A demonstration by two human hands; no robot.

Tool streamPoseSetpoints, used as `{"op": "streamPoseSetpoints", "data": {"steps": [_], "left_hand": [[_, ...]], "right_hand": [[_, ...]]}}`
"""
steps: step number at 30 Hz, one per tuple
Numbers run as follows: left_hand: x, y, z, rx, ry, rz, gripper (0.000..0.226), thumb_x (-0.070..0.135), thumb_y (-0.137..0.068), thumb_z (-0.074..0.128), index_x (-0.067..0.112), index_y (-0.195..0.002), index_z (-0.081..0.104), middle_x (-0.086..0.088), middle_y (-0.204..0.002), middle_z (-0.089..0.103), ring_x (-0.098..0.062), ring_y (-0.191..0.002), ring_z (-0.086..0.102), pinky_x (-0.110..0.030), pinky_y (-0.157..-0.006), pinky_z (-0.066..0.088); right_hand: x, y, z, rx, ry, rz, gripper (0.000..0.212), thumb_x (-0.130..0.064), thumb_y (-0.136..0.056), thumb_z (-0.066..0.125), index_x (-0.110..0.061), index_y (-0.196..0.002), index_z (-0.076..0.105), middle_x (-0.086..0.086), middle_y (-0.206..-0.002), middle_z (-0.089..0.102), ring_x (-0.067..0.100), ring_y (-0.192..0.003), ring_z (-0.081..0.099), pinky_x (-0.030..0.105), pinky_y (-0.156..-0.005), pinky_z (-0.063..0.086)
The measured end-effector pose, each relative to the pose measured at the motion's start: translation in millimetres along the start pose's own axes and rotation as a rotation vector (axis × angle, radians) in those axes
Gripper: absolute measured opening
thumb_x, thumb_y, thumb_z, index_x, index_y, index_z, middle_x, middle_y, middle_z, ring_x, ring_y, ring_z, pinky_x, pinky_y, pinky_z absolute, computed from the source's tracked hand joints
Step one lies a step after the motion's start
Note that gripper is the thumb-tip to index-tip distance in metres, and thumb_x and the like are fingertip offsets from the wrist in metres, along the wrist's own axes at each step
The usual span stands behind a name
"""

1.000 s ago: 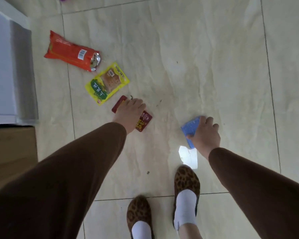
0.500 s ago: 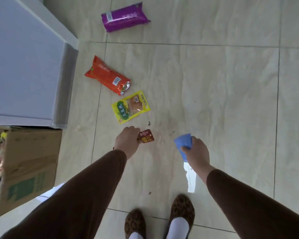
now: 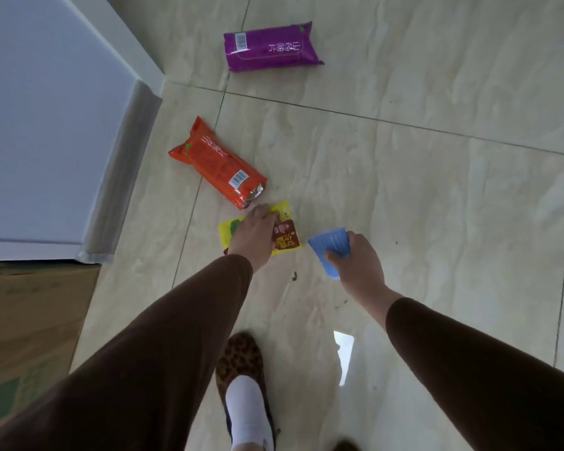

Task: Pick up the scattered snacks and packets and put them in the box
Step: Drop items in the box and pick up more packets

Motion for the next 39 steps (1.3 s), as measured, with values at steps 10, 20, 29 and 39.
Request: {"op": "streamPoseSetpoints", "data": {"steps": [10,20,29,39], "left_hand": [[-24,28,0,-0.127,0.436,-0.404,0.059,0.021,-0.079,0.077,0.015,-0.128,0.046,-0.009,-0.11,0.065,-0.03,-0.104,0.062,-0.037,-0.085,0.049],[-76,-11,-122,0.189,1.041,-0.818,0.032,0.032,-0.077,0.079,0.012,-0.102,0.072,-0.008,-0.098,0.071,-0.027,-0.092,0.069,-0.041,-0.083,0.057],[-96,-65,-107,0.225,0.872,-1.093,0.054,0.037,-0.088,0.07,0.006,-0.129,0.054,-0.013,-0.138,0.031,-0.036,-0.123,0.034,-0.046,-0.102,0.039],[-94,-70,-70,0.481,1.271,-1.172,0.083,0.027,-0.067,0.084,0.029,-0.13,0.031,0.002,-0.109,0.062,-0.022,-0.1,0.063,-0.046,-0.088,0.054]], "right_hand": [[-43,-18,-11,-0.031,0.063,0.042,0.02,-0.028,-0.094,0.065,-0.015,-0.105,0.055,0.001,-0.098,0.058,0.019,-0.088,0.057,0.029,-0.074,0.04],[-212,-108,-56,-0.039,0.162,-0.13,0.024,-0.036,-0.091,0.065,-0.015,-0.099,0.056,0.0,-0.091,0.057,0.023,-0.089,0.059,0.031,-0.071,0.041],[-341,-280,-18,-0.095,0.677,-0.538,0.05,-0.046,-0.088,0.066,-0.015,-0.127,0.059,0.007,-0.158,0.032,0.035,-0.149,0.018,0.05,-0.116,0.023],[-331,-337,0,-0.043,0.804,-0.503,0.098,-0.049,-0.074,0.081,-0.012,-0.147,0.027,0.018,-0.126,0.056,0.039,-0.119,0.048,0.048,-0.097,0.041]]}}
Point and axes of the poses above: each hand's wrist, its own y-axis away from the middle knuckle, its own z-axis out of the palm, x = y × z, the point moved 7 cm from there along -y, towards the middle knuckle
